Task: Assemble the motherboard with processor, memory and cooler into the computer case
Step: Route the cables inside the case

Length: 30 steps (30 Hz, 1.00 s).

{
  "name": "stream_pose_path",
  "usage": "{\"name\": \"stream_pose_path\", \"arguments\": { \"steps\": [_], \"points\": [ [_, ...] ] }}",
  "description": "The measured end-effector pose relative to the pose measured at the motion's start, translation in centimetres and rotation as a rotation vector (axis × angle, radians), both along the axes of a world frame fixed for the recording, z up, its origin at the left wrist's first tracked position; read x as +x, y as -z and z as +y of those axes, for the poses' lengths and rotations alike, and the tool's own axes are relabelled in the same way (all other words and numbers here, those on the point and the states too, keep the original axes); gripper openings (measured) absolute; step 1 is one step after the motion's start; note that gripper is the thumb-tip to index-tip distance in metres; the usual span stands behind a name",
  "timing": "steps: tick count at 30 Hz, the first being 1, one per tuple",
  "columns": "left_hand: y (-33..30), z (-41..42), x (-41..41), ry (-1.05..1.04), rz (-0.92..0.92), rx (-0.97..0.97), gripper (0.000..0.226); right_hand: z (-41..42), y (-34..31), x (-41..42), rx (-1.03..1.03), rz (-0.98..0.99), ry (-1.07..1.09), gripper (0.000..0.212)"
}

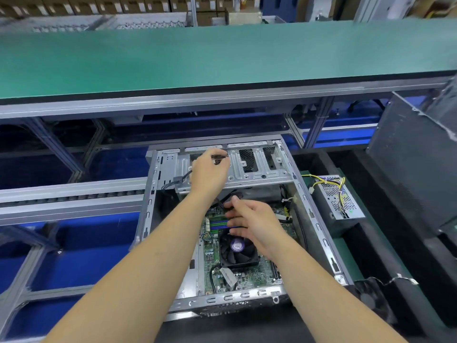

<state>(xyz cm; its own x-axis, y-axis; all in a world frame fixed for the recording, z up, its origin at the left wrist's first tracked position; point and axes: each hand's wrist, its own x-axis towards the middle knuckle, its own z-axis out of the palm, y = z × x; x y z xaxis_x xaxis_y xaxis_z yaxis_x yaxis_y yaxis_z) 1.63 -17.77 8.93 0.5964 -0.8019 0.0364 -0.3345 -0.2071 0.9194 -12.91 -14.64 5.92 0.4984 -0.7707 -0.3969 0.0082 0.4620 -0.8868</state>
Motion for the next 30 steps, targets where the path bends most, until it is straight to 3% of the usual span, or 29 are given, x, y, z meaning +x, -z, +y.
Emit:
{"name": "stream_pose_path", "arguments": {
  "steps": [8,11,15,22,30],
  "points": [
    [-0.6,3.1,-0.9,0.211,0.129,-0.165,0.030,0.0,0.3,-0.1,-0.039,0.007,0.021,0.037],
    [-0.3,4.5,-0.6,0.294,0.186,-0.105,0.031,0.0,0.7,-0.5,-0.045,0.013,0.062,0.033],
    [0.4,5.8,0.6,0.408,-0.061,0.025,0.038,-0.2,1.0,-0.9,-0.113,0.055,0.106,0.023],
    [1.3,7.7,0.6,0.567,-0.553,0.187,0.029,-0.5,1.5,-0.8,-0.168,0.108,0.120,0.021],
    [4.5,8.9,0.2,0.585,-0.424,0.148,0.019,-0.5,1.5,-0.8,-0.222,0.126,0.117,0.027]
  ]
}}
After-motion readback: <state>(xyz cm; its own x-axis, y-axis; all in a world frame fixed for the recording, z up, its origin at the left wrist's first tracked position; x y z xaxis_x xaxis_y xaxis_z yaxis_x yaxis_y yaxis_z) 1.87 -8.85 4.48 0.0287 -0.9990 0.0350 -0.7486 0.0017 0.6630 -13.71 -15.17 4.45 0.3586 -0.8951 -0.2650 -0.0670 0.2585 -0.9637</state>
